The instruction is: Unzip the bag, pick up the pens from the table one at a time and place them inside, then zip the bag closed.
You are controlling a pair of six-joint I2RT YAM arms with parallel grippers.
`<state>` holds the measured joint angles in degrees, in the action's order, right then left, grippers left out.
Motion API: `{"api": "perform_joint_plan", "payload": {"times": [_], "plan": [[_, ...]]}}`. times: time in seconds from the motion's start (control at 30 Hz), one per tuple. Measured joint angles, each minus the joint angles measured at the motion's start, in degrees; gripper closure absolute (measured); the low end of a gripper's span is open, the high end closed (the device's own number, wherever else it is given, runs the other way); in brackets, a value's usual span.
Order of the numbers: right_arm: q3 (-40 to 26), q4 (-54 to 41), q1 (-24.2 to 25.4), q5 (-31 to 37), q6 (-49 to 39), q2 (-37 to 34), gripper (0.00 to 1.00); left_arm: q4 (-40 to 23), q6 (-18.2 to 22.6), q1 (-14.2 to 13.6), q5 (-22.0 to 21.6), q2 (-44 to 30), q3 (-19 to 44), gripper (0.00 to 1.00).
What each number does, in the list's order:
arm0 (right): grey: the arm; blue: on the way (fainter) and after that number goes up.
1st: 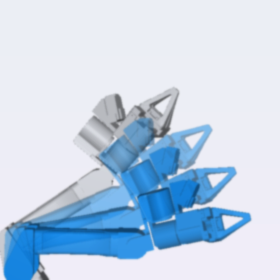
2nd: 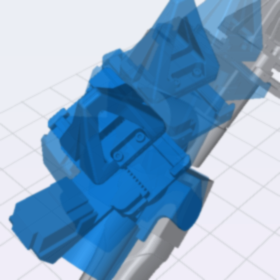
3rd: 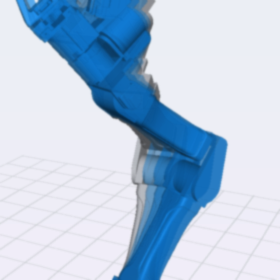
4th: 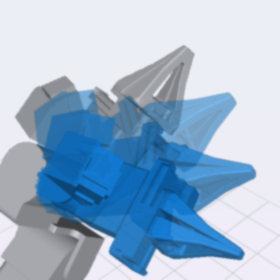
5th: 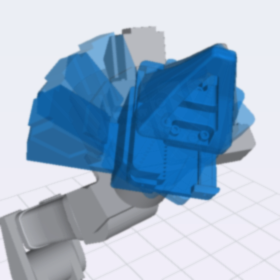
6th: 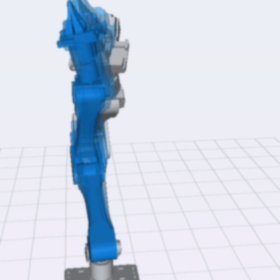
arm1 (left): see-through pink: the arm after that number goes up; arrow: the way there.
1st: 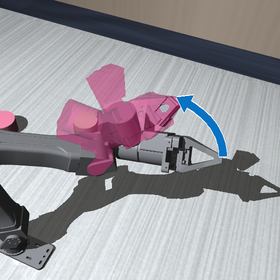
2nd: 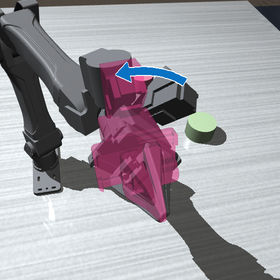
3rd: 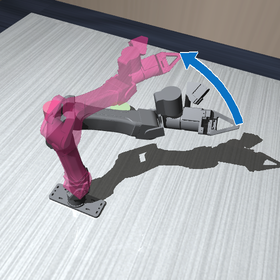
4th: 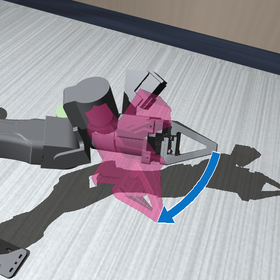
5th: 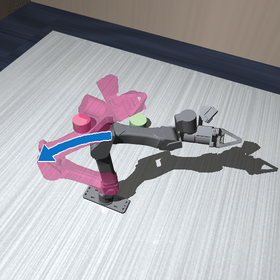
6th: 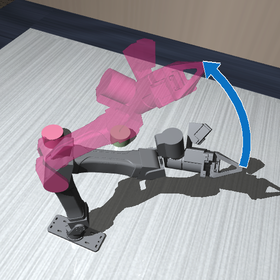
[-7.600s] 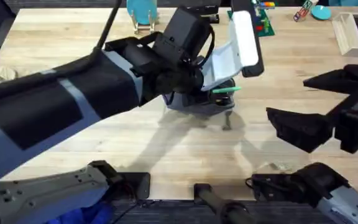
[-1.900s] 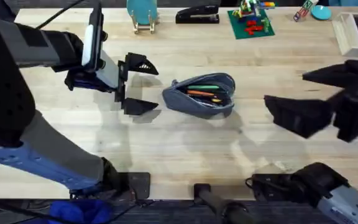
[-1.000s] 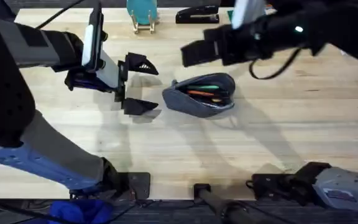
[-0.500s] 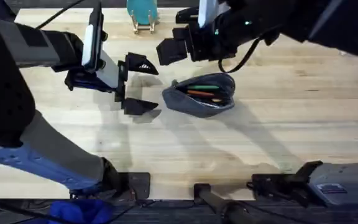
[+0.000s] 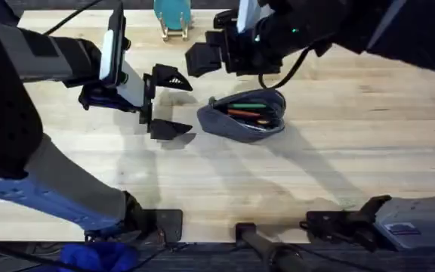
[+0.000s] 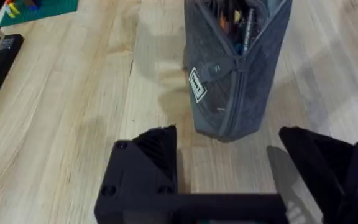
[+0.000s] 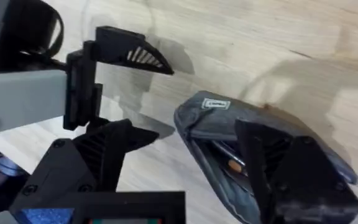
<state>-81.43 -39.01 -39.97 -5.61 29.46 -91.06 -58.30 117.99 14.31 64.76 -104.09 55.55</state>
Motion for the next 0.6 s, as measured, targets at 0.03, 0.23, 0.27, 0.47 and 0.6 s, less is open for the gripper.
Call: {"api": "perform_joint_plan", "payload": {"times": [0.03,0.23,0.27,0.47,0.6], "plan": [[-0.1,0.3,-0.3,0.0,0.0,-0.3,0.003,0.0,0.0,0.0,0.0,0.0,0.0,0.009],[-0.2,1.3,-2.1,0.0,0.0,-3.4,0.003,0.0,0.0,0.0,0.0,0.0,0.0,0.007],[-0.2,1.3,-2.3,0.0,0.0,-4.0,0.004,0.0,0.0,0.0,0.0,0.0,0.0,0.007],[-0.2,1.8,-3.1,0.0,0.0,-7.5,0.004,0.0,0.0,0.0,0.0,0.0,0.0,0.007],[-0.2,1.8,-3.1,0.0,0.0,-7.9,0.004,0.0,0.0,0.0,0.0,0.0,0.0,0.007]]}}
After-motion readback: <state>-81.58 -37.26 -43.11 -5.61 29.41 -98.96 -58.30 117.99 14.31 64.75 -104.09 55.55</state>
